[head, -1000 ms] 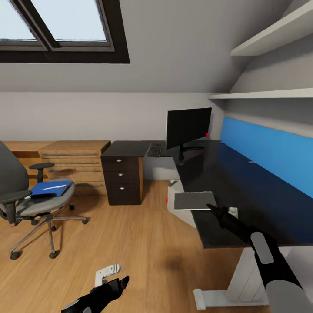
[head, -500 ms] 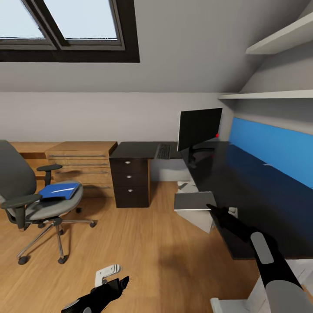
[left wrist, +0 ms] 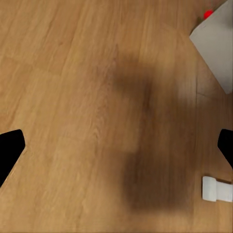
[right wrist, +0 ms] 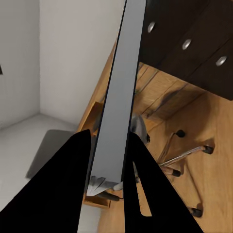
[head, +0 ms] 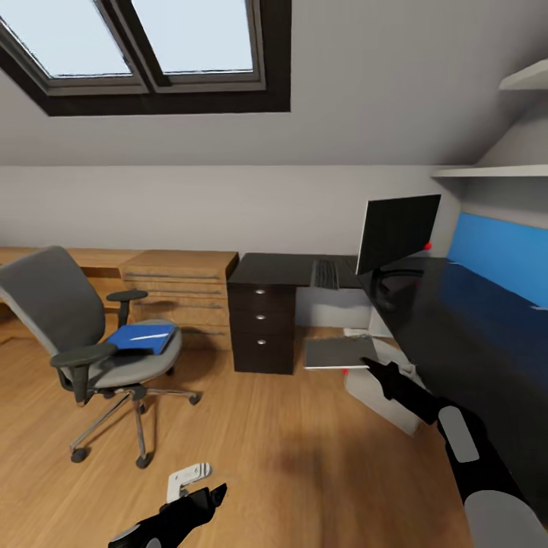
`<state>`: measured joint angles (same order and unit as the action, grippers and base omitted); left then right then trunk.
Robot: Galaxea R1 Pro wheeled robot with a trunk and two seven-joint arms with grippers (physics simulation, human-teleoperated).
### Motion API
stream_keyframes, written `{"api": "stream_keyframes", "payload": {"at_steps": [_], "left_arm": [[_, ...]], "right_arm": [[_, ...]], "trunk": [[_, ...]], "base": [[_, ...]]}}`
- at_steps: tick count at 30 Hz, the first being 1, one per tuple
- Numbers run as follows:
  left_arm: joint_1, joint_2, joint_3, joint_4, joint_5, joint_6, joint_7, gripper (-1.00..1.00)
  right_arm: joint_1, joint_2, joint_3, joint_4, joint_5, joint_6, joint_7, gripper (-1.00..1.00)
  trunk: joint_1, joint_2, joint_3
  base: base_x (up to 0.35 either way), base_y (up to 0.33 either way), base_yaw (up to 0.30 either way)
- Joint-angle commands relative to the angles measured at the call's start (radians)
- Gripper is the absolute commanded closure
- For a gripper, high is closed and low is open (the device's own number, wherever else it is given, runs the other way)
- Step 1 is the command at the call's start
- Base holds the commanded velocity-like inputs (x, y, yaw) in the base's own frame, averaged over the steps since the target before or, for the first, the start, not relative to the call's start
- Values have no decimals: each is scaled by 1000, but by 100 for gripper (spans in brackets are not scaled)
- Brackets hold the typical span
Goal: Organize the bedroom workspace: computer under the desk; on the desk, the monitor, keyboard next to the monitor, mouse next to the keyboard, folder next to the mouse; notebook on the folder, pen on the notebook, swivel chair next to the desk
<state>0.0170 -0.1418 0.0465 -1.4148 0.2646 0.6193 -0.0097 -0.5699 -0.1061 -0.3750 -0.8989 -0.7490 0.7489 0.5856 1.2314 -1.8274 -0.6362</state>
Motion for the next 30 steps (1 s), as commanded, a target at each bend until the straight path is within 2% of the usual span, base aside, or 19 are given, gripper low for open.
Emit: {"api": "stream_keyframes", "payload": {"at_steps": [1, 5, 11, 20, 25, 30], "left_arm": [[0, -1, -8, 2, 5, 5, -1, -100], [0, -1, -17, 4, 5, 5, -1, -100], [0, 0, -21, 6, 5, 5, -1, -100], [0, -1, -23, 7, 4, 5, 2, -100], [0, 0, -24, 7, 4, 6, 2, -100], [0, 0, -24, 7, 4, 6, 2, -100]], "right_arm": [[-1, 0, -2, 0, -3, 7, 2, 100], [-1, 0, -2, 1, -3, 5, 1, 100], [-1, 0, -2, 1, -3, 5, 1, 100], [-1, 0, -3, 2, -3, 6, 2, 100], [-1, -1, -3, 3, -3, 6, 2, 100], [-1, -1, -3, 3, -3, 6, 2, 100]], "trunk": [[0, 0, 0], [0, 0, 4], [0, 0, 9], [-34, 63, 41], [-53, 98, 57], [-72, 133, 73]], "base": [[299, 115, 214], [246, 62, 220], [67, 14, 232], [10, 2, 213], [31, 0, 60], [256, 0, 8]]}}
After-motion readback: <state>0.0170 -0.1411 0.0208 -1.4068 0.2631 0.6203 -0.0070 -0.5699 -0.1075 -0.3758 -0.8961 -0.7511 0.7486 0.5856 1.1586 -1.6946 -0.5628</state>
